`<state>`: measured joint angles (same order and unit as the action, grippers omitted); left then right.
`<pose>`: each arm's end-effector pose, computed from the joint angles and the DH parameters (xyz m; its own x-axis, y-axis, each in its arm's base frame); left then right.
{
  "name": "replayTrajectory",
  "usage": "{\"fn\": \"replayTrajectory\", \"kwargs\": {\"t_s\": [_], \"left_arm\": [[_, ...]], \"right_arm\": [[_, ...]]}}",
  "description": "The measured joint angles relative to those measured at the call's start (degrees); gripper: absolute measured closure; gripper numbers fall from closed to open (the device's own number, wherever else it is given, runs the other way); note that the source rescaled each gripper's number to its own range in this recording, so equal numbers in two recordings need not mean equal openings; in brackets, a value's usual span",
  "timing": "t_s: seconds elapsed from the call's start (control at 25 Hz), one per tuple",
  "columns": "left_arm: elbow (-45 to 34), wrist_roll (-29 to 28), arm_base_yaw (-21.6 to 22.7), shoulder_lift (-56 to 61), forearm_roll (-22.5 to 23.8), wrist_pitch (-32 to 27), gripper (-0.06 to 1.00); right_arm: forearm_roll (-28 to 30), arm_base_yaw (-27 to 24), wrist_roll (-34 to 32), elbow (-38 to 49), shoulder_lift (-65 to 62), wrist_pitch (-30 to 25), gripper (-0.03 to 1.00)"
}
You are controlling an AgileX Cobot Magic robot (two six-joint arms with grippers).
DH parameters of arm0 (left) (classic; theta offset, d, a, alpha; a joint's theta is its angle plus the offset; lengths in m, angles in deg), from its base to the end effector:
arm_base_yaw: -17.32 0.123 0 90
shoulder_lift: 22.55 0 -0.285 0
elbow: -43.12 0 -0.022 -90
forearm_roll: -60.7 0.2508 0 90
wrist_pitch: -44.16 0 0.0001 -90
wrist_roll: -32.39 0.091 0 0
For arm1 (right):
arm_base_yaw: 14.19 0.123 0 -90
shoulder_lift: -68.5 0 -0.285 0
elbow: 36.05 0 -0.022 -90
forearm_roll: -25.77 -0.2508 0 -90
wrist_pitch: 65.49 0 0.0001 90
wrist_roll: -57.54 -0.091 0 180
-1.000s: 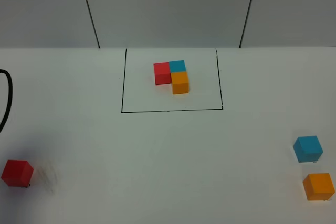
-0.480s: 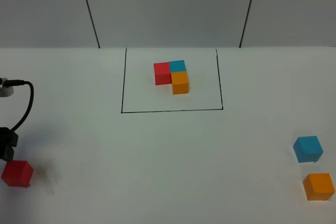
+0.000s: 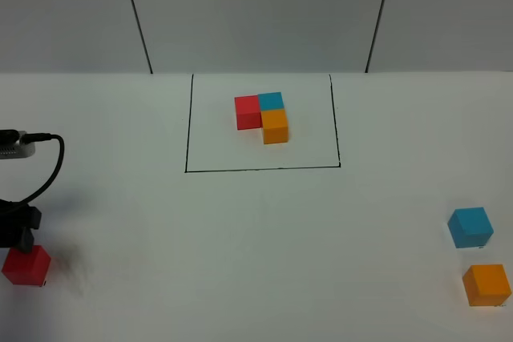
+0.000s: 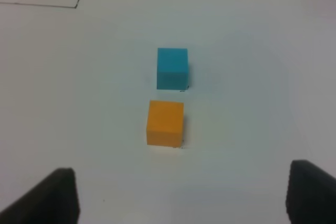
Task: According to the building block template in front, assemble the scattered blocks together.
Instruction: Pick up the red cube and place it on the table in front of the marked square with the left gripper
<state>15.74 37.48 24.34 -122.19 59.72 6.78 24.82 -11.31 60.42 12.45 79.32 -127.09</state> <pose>0.2836 0.0340 0.1829 -0.9622 -0.0427 -0.2690 -0.0472 0.9988 0.0102 0.0025 0.0015 0.2766 -0.5100 -0.0681 -0.8575 -0.0844 0.9960 -0.0289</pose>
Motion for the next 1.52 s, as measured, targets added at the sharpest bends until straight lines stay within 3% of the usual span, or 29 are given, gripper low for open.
{"fn": "replayTrajectory", "kwargs": {"t_s": [0.2, 0.44, 0.6, 0.84, 1.16, 1.52], "left_arm": [[0.0, 0.4, 0.0, -1.2, -1.4, 1.2, -0.01], [0.0, 5.9, 0.0, -2.2, -7.0, 2.6, -0.01], [0.0, 6.7, 0.0, -2.5, -7.9, 2.7, 0.00], [0.0, 6.0, 0.0, -2.5, -8.0, 1.9, 0.06], [0.0, 2.1, 0.0, -2.5, -3.6, 1.2, 0.07], [0.0, 1.9, 0.0, -4.4, -3.1, 1.3, 0.07]], "right_arm": [[0.0, 0.0, 0.0, 0.0, 0.0, 0.0, 0.33], [0.0, 0.0, 0.0, 0.0, 0.0, 0.0, 0.33], [0.0, 0.0, 0.0, 0.0, 0.0, 0.0, 0.33], [0.0, 0.0, 0.0, 0.0, 0.0, 0.0, 0.33], [0.0, 0.0, 0.0, 0.0, 0.0, 0.0, 0.33], [0.0, 0.0, 0.0, 0.0, 0.0, 0.0, 0.33]]}}
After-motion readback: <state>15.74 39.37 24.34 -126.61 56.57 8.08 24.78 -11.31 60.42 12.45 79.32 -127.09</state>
